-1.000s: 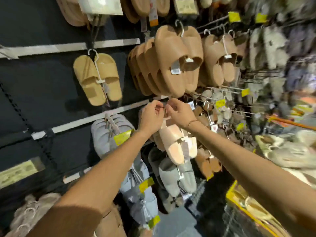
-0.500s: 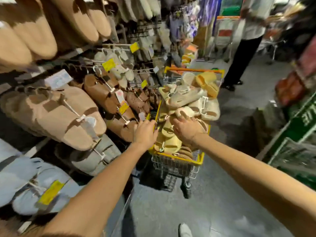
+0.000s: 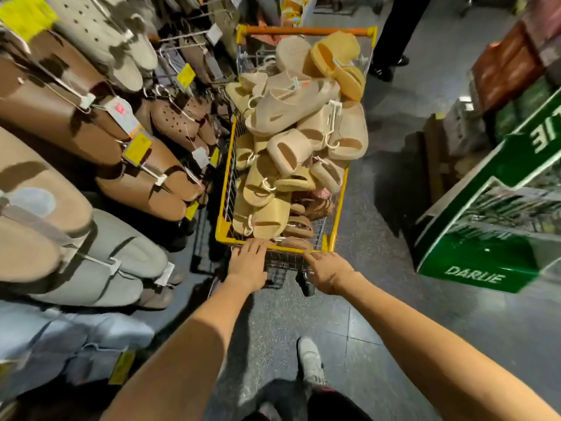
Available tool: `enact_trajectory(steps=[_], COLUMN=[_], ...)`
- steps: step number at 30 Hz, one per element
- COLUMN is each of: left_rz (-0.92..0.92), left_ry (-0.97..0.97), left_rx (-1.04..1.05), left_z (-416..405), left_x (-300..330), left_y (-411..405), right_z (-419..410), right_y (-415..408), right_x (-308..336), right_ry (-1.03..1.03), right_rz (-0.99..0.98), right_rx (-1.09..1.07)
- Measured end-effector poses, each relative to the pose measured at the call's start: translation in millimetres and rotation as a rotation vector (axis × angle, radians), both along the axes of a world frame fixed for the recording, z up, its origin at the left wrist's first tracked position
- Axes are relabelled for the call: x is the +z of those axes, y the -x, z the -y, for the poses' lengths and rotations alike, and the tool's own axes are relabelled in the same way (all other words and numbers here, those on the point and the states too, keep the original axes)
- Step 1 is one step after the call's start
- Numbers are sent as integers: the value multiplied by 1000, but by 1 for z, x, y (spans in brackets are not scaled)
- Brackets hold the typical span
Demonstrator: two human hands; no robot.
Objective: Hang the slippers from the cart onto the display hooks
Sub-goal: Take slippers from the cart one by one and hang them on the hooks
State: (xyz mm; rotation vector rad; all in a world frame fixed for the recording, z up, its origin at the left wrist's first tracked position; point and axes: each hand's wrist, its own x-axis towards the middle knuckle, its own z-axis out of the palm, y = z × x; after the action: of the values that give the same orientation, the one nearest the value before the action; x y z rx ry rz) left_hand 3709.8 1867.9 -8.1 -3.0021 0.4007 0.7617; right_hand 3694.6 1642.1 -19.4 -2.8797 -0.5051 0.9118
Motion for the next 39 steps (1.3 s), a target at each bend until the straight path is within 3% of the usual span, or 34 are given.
enact_trajectory(steps=[5,8,16,24,28,34,39], left_rz=[-41,-32,146,139,59,112,112], left_ry=[-87,-95,52,151,269,302,267], left_rx=[-29,-42,-146,-183,-69,105,84], left_z=[-23,-36,-44,-48,-48,-49,-40], left_x=[-31,-42,-61,-64,-61,-49,-39], left_y=[-16,-29,-22,38,77,133,182], right_z=[-6,-16,-31,-36,-36,-36,-22], right_y=[14,14,14,74,110,159,197], right_x=[-34,-44,-44,-39,-33,-30,-32], right_ry=[-13,-16,-51,-71,-47,26,56], right_rz=[112,156,185,214,207,224,214], right_rx=[17,-124,-401,-527,-468,-368,-321])
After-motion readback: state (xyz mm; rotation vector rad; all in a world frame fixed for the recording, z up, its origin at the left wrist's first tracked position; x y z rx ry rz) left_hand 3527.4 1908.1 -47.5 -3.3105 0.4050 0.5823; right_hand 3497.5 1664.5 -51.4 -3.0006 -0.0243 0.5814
